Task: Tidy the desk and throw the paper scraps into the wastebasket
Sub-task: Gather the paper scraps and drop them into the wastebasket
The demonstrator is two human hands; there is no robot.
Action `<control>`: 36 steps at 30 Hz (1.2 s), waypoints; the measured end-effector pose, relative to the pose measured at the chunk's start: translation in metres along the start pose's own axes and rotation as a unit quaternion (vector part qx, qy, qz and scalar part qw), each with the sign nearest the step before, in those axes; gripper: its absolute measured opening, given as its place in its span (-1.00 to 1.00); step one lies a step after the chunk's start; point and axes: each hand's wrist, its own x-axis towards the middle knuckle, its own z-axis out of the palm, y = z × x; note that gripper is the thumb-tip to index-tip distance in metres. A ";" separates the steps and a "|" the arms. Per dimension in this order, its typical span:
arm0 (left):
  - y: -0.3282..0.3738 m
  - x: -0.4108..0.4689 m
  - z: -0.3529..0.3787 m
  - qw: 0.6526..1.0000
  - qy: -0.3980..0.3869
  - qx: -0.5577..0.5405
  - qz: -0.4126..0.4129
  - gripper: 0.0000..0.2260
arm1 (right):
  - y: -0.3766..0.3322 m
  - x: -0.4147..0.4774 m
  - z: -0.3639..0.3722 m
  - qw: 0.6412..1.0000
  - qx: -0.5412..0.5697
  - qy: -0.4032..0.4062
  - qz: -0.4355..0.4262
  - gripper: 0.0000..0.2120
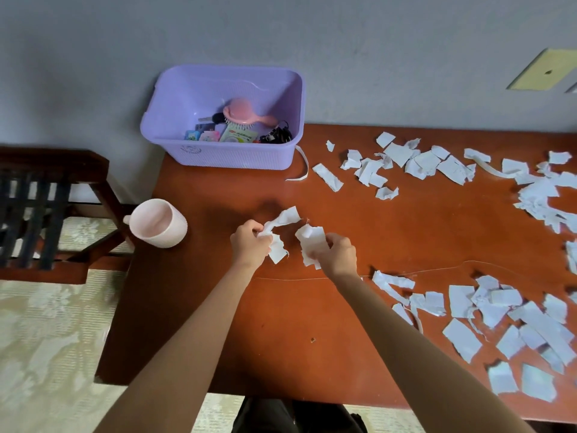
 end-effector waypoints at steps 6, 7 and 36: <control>-0.017 -0.049 -0.046 0.996 0.067 -0.055 -0.009 -0.81 | -0.034 -0.035 0.014 0.995 0.029 -0.032 -0.088 -0.84; -0.026 -0.058 -0.056 0.995 0.080 -0.061 -0.019 -0.81 | -0.040 -0.044 0.021 0.993 0.034 -0.046 -0.101 -0.85; -0.479 0.031 -0.319 0.933 0.104 -0.174 -0.296 -0.88 | -0.120 -0.175 0.538 0.971 -0.141 -0.189 -0.049 -0.77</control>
